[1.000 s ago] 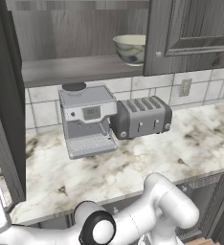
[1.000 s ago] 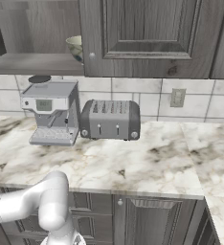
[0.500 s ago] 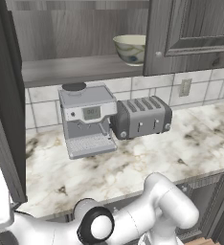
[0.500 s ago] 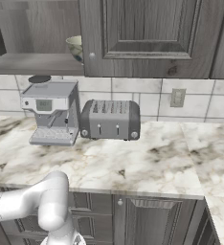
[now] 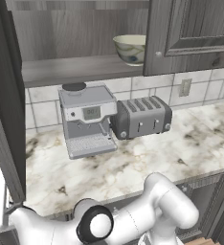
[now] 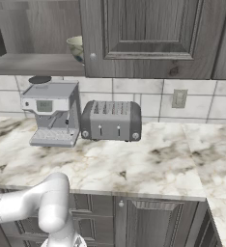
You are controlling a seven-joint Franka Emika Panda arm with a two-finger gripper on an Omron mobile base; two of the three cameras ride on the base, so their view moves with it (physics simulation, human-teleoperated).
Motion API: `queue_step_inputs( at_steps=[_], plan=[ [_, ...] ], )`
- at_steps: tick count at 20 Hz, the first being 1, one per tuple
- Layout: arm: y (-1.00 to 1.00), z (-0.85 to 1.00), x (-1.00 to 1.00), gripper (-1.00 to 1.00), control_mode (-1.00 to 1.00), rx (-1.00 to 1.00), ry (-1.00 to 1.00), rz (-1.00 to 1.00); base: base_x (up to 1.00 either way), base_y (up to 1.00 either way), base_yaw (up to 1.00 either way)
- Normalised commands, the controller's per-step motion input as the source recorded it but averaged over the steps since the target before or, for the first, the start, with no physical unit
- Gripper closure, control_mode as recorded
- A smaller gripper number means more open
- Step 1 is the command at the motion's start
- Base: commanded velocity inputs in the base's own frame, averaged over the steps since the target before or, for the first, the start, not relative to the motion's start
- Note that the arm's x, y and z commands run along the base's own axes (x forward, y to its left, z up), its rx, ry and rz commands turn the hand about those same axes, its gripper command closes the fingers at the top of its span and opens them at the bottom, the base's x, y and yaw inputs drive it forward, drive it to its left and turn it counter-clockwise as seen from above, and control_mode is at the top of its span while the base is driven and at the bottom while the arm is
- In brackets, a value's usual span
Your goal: Pick the mug and place it in the sink. Pick the bowl and place it in the open cabinet and then close the cabinet.
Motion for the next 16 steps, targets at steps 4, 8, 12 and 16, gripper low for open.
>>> queue_step_inputs(
  at_steps=[4,8,12,16],
  plan=[
    [0.62,0.0,0.01,-1.0,-1.0,-0.11,0.0,-0.08,0.0,0.0,0.0],
    [0.66,0.0,0.11,-1.0,-1.0,-0.11,0.0,-0.07,0.0,0.0,0.0],
    [0.18,0.27,0.06,-1.0,-1.0,-0.04,0.0,-0.08,0.0,0.0,0.0],
    [0.0,0.43,-0.06,-1.0,-1.0,0.0,-0.02,-0.08,0.0,0.0,0.0]
  ],
)
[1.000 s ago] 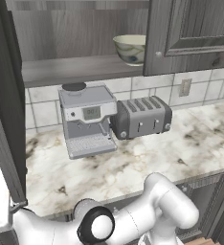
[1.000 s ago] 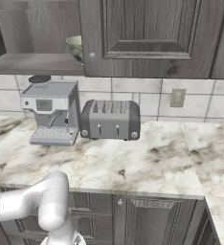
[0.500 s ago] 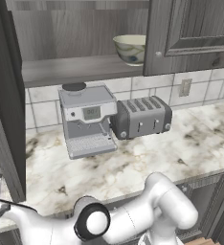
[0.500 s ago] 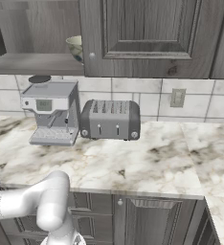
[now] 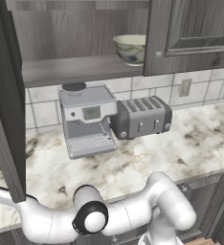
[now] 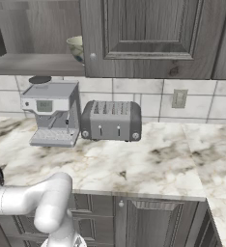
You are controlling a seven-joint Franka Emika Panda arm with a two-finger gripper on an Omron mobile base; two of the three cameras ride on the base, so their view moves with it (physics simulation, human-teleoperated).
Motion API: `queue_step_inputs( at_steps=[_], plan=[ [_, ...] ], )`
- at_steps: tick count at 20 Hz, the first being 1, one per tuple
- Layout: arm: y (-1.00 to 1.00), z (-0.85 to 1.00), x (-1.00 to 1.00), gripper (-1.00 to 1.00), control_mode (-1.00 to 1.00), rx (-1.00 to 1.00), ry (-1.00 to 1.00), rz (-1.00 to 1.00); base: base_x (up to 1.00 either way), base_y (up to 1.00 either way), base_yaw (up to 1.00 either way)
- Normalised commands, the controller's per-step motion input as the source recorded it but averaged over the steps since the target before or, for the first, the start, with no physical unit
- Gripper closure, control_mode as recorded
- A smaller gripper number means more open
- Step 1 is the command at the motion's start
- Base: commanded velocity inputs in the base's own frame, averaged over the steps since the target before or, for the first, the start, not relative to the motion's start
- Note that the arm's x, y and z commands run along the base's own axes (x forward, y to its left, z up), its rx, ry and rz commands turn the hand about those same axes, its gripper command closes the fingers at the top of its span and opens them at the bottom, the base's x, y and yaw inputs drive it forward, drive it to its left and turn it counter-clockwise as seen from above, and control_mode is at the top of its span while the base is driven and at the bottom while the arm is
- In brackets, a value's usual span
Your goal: Pick the mug and place it in the sink. Pick the bowl and place it in the open cabinet and then close the cabinet.
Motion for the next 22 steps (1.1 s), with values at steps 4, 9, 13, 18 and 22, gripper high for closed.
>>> queue_step_inputs(
  at_steps=[4,9,13,18,22],
  plan=[
    [0.0,0.38,-0.13,-1.0,-1.0,0.0,0.0,-0.07,0.0,0.0,0.0],
    [-0.23,0.19,-0.25,-1.0,-1.0,0.06,0.0,-0.05,0.0,0.0,0.0],
    [-0.6,0.13,-0.18,-1.0,-1.0,0.18,0.02,0.0,0.0,0.0,0.0],
    [-0.56,0.21,0.0,-1.0,-1.0,0.18,0.08,0.0,0.0,0.0,0.0],
    [-0.42,0.44,-0.03,-1.0,-1.0,0.13,0.02,0.0,0.0,0.0,0.0]
  ],
)
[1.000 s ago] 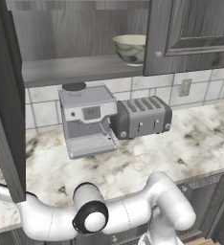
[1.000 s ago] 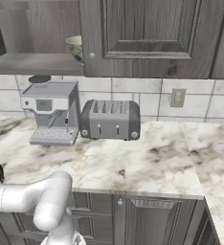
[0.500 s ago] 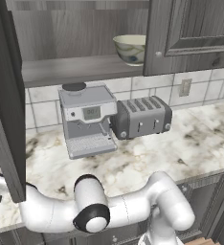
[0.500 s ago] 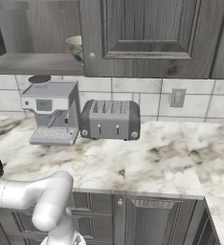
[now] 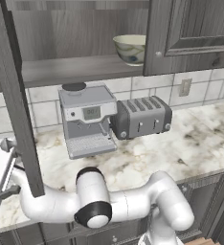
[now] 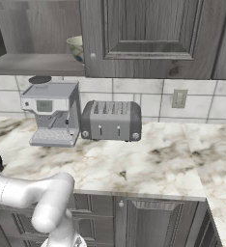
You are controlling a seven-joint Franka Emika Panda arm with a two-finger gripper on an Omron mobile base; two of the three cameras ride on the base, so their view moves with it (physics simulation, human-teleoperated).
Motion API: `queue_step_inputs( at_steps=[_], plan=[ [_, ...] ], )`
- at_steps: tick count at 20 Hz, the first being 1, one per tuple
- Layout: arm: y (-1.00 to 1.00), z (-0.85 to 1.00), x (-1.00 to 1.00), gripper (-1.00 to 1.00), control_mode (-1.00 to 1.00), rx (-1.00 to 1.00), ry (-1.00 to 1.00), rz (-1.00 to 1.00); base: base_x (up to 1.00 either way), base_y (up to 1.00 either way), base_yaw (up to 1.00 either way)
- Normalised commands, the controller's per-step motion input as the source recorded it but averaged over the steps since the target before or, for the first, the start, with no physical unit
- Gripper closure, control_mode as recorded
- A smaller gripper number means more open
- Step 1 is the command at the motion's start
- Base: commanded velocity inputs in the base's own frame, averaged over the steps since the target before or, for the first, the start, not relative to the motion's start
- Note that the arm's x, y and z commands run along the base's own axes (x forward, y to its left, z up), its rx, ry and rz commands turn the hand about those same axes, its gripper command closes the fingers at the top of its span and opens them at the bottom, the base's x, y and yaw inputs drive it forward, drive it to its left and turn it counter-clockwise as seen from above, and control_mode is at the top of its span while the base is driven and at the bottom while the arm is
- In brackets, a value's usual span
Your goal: Pick the mug and place it in the sink. Pick the bowl and place it in the open cabinet and then close the cabinet.
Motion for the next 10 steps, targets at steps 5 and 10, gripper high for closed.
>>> queue_step_inputs(
  at_steps=[5,10],
  plan=[
    [-0.48,0.5,-0.22,-1.0,-1.0,0.15,0.0,0.0,0.0,0.0,0.0],
    [-0.85,0.21,-0.03,-1.0,-1.0,0.26,0.02,0.0,0.0,0.0,0.0]
  ],
)
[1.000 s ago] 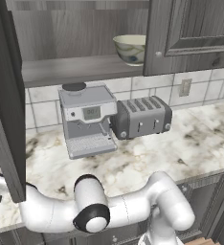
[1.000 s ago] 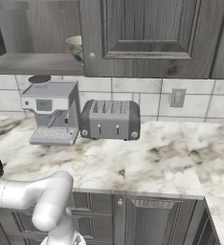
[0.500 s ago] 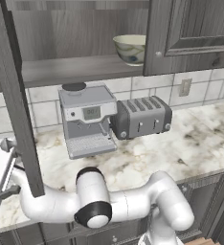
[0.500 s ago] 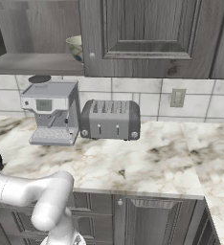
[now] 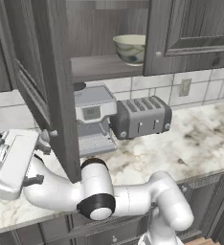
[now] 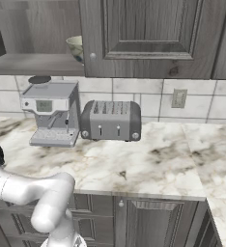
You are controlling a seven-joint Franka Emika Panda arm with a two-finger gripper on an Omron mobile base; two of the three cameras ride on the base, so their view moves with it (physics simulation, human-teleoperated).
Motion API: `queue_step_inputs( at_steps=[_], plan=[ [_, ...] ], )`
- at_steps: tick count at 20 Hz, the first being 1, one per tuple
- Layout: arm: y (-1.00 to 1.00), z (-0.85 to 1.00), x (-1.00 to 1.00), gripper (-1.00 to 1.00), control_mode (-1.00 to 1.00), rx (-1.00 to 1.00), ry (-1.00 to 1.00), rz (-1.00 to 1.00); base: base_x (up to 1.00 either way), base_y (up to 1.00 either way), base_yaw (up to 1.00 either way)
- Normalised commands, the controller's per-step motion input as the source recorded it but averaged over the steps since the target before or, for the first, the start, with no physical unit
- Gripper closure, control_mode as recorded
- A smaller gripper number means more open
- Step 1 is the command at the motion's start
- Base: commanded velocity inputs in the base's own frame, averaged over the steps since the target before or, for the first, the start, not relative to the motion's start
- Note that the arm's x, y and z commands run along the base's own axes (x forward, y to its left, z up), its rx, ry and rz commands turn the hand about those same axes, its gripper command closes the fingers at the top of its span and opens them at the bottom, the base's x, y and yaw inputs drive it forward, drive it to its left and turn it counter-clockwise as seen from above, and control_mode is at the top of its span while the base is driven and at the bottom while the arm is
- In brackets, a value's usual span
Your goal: Pick the mug and place it in the sink. Pick the bowl and place it in the open cabinet and then close the cabinet.
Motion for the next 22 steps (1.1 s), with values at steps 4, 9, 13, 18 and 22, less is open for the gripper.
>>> queue_step_inputs(
  at_steps=[4,9,13,18,22],
  plan=[
    [-0.71,0.14,0.37,-1.0,-1.0,0.27,0.14,0.04,0.0,0.0,0.0],
    [-0.34,0.35,0.72,-1.0,-1.0,0.25,0.19,0.08,0.0,0.0,0.0],
    [-0.24,0.61,0.82,-1.0,-1.0,0.21,0.14,0.09,0.0,0.0,0.0],
    [-0.26,0.69,1.0,-1.0,-1.0,0.2,0.16,0.11,0.0,0.0,0.0],
    [-0.49,0.2,1.0,-1.0,-1.0,0.19,0.23,0.29,0.0,0.0,0.0]
  ],
)
